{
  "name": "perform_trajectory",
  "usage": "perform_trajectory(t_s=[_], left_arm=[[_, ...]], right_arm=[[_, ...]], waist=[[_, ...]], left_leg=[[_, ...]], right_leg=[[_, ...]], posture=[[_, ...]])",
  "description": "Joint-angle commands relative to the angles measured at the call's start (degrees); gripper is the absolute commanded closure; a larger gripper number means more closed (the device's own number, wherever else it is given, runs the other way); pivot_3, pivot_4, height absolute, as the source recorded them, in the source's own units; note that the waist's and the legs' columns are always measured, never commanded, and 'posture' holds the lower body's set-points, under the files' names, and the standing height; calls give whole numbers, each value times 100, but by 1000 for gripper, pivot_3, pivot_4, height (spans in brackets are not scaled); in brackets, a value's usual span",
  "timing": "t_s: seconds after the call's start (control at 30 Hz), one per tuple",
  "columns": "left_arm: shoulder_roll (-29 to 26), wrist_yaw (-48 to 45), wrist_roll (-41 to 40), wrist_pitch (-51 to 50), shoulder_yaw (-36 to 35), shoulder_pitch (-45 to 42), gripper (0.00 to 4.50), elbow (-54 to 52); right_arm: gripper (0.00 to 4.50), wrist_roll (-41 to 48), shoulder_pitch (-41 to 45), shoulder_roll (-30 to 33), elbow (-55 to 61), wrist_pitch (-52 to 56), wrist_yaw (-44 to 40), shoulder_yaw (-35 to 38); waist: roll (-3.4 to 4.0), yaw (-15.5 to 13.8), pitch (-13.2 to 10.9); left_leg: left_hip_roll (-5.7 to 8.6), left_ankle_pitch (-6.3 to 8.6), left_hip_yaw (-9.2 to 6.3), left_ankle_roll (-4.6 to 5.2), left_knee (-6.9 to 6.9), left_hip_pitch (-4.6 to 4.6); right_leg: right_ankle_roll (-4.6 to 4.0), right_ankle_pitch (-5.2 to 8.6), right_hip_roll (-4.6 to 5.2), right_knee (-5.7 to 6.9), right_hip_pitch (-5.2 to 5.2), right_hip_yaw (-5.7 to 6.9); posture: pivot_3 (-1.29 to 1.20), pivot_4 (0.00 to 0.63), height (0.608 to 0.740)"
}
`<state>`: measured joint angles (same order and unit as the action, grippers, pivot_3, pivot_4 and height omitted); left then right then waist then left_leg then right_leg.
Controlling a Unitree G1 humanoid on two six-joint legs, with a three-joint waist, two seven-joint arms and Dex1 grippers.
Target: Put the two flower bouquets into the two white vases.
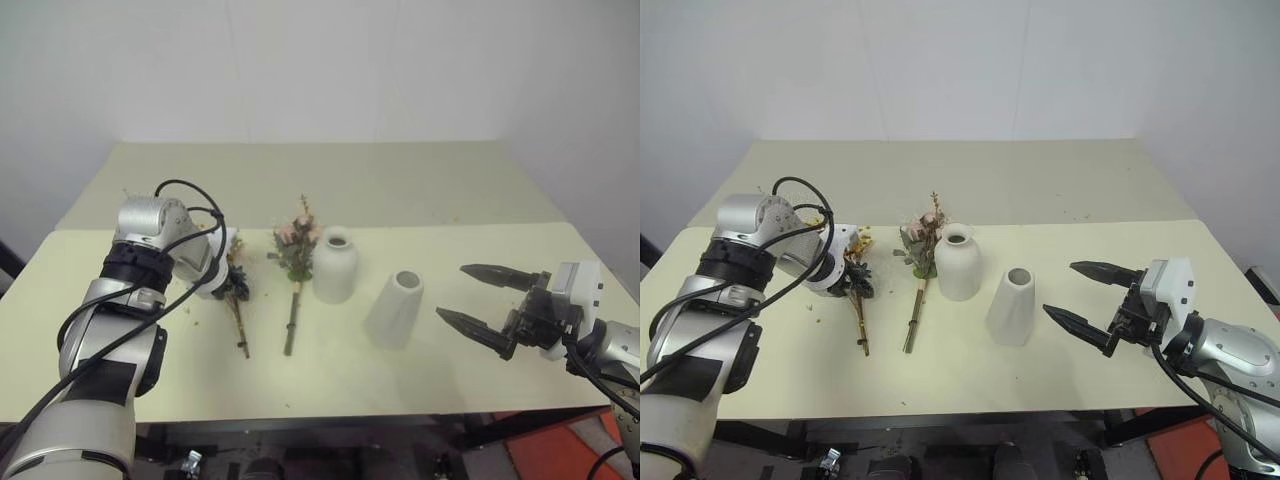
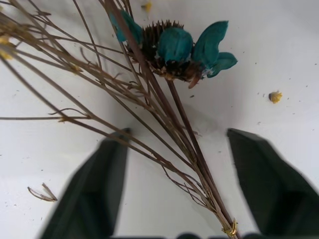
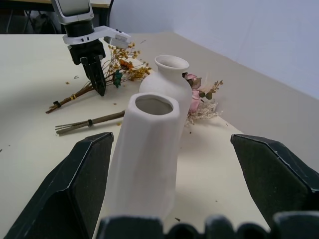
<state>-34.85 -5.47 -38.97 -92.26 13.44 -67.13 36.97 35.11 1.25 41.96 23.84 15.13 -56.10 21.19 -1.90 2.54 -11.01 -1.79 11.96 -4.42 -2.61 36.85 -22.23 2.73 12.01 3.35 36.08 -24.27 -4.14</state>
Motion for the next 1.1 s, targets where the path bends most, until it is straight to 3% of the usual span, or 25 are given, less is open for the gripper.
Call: perform_trajectory(t_s=[0.03, 0.23, 0.53, 0.8, 0.97, 1.1], left_arm=[[22, -337, 370, -24, -17, -214, 2616, -19], [20, -638, 792, -24, -150, -226, 4476, -103], [-209, -716, 1197, -24, -486, -141, 4476, -492], [-163, -1023, 1047, 816, -1857, 70, 4476, -2094], [-146, -1952, 800, 2255, -2124, 798, 4476, -3301], [220, -2262, 818, 3835, -2469, 1355, 4476, -3835]], right_arm=[[45, 118, 0, 26, 197, -126, 53, 204], [45, 119, 46, 45, 177, -121, 39, 191], [45, 127, 54, 88, 135, -115, -31, 196], [45, 125, 120, 134, 28, -110, -94, 201], [45, 20, 153, 161, -18, -114, -38, 204], [45, 42, 55, 142, 16, -144, 6, 309]], waist=[[0, 0, 0], [0, 6, 0], [-1, 6, -1], [-2, -8, -2], [-1, 2, -1], [-2, -13, -1]], left_leg=[[1, 0, 0, 0, 0, -1], [0, 0, 0, 0, 0, -1], [0, 0, 0, 0, 0, -2], [-1, -1, 0, -2, 1, -7], [-2, -2, 2, -3, 0, 0], [-2, -2, 2, -4, 2, -1]], right_leg=[[0, 0, 0, -1, 0, 0], [1, 0, 0, 0, 0, 0], [1, 0, 0, 0, -1, -1], [2, -1, 2, 0, -5, 0], [1, -2, 3, 4, -1, -2], [0, -3, 3, 3, 0, -2]], posture=[[0, 150, 740], [0, 150, 740], [0, 150, 740], [0, 150, 740], [0, 150, 740], [0, 150, 740]])
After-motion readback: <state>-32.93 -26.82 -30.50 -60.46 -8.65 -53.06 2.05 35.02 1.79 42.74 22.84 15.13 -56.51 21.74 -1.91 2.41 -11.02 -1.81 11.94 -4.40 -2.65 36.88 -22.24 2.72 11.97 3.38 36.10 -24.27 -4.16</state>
